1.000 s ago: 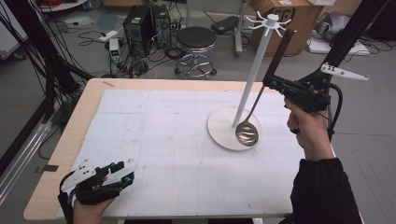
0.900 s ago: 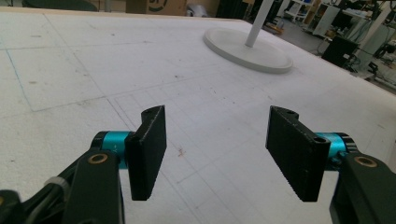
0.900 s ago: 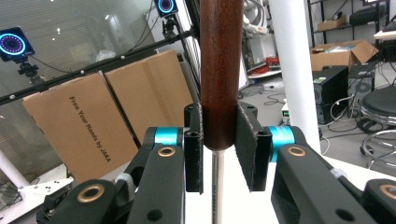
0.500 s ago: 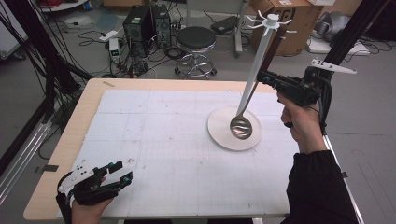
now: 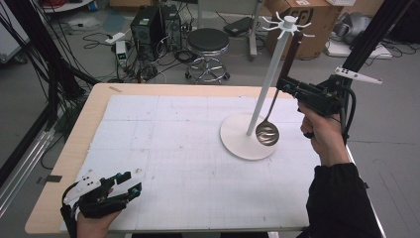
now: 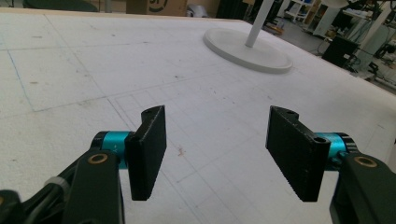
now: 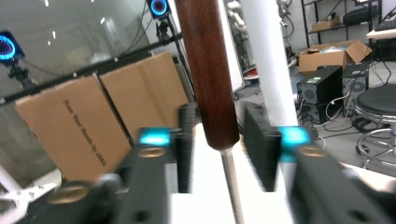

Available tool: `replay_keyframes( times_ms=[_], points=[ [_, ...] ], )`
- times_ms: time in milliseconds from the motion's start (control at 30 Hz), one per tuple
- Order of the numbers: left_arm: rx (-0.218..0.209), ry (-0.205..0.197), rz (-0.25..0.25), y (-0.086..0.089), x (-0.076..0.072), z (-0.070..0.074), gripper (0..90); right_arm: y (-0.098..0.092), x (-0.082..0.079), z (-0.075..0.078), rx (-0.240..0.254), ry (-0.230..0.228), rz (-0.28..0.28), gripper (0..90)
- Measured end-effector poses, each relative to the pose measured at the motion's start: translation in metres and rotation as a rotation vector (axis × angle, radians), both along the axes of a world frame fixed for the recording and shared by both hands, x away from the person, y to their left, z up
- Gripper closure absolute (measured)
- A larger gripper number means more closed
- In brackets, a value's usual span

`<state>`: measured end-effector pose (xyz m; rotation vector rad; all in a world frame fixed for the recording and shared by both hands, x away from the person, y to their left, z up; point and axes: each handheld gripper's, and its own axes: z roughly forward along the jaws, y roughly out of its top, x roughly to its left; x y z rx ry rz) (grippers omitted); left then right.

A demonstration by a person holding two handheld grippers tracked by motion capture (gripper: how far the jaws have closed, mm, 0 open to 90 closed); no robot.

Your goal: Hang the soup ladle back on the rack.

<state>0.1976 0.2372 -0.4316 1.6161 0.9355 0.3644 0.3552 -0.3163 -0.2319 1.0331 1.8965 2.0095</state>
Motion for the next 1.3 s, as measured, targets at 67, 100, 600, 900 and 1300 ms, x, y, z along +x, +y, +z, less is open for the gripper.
replay_keyframes(
  times_ms=[67,100,600,900,1300],
  points=[
    [0.000,0.000,0.000,0.000,0.000,0.000,38.7,-0.001,0.000,0.000,0.002,0.002,0.000,56.1],
    [-0.002,0.002,-0.001,0.000,0.000,0.000,38.7,-0.002,-0.003,-0.001,-0.005,0.007,-0.011,55.7],
    [-0.004,-0.024,-0.036,-0.009,0.001,0.002,38.6,-0.009,-0.047,-0.046,-0.020,0.071,0.059,41.9],
    [-0.012,-0.070,-0.071,-0.014,-0.001,0.005,38.4,-0.003,-0.084,-0.110,-0.018,0.115,0.102,30.2],
    [-0.012,-0.062,-0.072,-0.015,-0.001,0.005,37.6,0.006,-0.108,-0.181,-0.016,0.193,0.113,27.3]
  ],
)
